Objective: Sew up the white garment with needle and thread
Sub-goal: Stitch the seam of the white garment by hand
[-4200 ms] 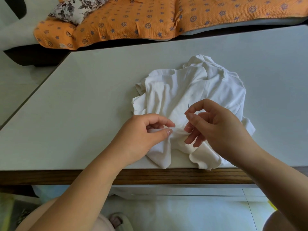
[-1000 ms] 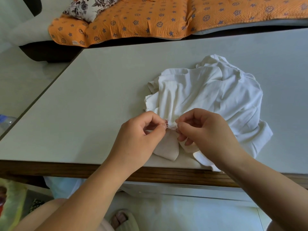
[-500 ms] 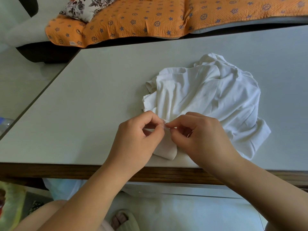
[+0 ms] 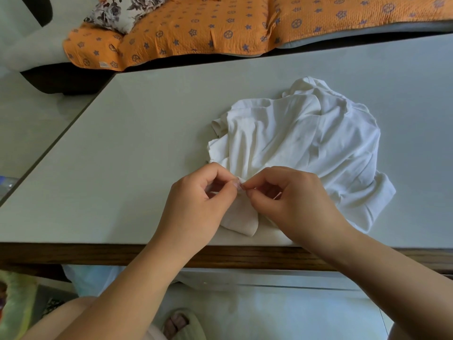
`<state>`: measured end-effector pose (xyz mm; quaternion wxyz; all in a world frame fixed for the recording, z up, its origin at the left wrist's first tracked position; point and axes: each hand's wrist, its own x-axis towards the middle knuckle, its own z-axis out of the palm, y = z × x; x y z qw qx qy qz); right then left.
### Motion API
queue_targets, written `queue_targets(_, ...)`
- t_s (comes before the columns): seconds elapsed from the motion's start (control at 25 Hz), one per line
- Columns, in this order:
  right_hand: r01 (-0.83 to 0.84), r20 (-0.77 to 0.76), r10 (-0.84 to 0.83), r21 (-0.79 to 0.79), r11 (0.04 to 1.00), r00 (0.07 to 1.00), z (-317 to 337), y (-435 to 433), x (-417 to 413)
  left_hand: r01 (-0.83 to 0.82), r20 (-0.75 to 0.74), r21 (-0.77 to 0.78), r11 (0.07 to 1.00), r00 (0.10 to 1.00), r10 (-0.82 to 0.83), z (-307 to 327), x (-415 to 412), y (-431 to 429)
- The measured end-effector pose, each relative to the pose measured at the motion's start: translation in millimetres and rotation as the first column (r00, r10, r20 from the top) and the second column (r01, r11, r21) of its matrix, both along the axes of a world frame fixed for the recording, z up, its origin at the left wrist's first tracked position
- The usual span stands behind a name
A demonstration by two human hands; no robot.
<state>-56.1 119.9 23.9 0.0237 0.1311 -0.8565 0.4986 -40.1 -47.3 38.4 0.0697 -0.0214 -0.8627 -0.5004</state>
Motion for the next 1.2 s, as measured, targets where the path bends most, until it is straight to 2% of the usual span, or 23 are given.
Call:
queue_targets(0.6,-0.029,0.282,0.105,-0.261,0.965,0.954,8,-1,2,0.003,0.145,0.144,0.99,0.989,-0.024,-4,-5,-4)
queue_targets(0.8,0.039,0.299,0.087,-0.392,0.919,0.95,9,-3,2,0.015,0.16,0.114,0.993,0.987,-0.034,-5,-4,-3)
queue_targets(0.96,0.111,0.309,0.024,-0.413,0.904,0.951,13,-3,-1,-0.003,0.202,0.098,0.995,0.979,-0.017,-5,-2,-1)
queue_targets(1.04,0.168,0.374,0.049,-0.527,0.833,0.926,15,-2,-5,-0.023,0.246,0.112,0.993,0.969,-0.005,-5,-2,1)
queue_targets(1.2,0.231,0.455,0.205,-0.73,0.644,0.867,15,0,-11,-0.075,0.344,0.176,0.982,0.939,0.01,-4,-4,3)
